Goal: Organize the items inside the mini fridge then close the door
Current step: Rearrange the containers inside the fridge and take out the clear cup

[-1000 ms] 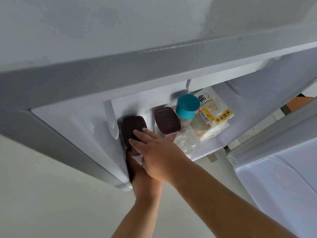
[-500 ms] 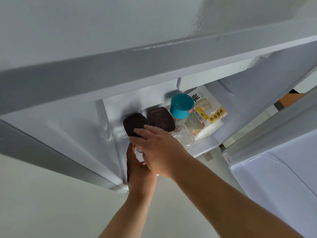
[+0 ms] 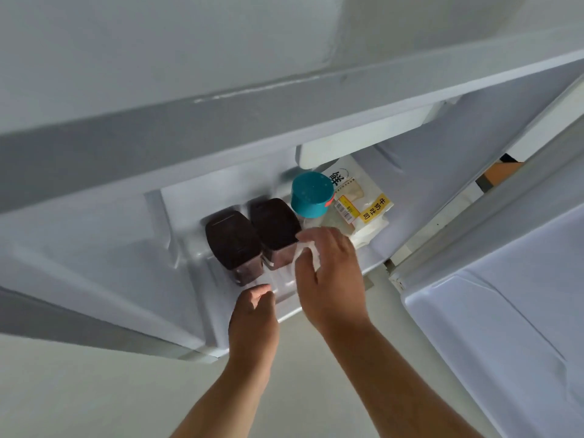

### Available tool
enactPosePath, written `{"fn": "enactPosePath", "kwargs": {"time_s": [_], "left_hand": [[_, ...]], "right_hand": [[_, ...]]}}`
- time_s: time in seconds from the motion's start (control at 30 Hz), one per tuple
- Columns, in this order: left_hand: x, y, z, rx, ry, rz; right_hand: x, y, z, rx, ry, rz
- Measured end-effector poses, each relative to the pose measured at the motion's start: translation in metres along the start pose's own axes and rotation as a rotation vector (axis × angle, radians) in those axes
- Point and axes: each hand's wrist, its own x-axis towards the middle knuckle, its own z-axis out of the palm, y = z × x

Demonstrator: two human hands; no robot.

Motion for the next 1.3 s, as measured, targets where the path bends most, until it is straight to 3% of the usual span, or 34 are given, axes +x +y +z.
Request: {"fn": "enactPosePath", "kwargs": {"time_s": [0.13, 0.3, 0.63, 0.87, 1.3], "left_hand": [[0.012, 0.013, 0.011, -0.124, -0.064, -0.012], [0.014, 0.033, 0.031, -0.115, -0.304, -0.085], [0.023, 0.043, 0.05, -0.027, -0.302, -0.124], [0.017, 0.045, 0.045, -0.019, -0.299, -0.125], [-0.079, 0.031, 0.022, 0.115, -0.353, 0.001]], "right_hand": [[-0.008, 0.043, -0.014, 0.247, 0.135, 0.607], [0.006, 0.069, -0.01, 0.467, -0.171, 0.895], [0.013, 0.081, -0.006, 0.467, -0.253, 0.947], [-0.001, 0.074, -0.007, 0.508, -0.178, 0.901], [-0.088, 0.039, -0.071, 0.575, -0.114, 0.876]]}}
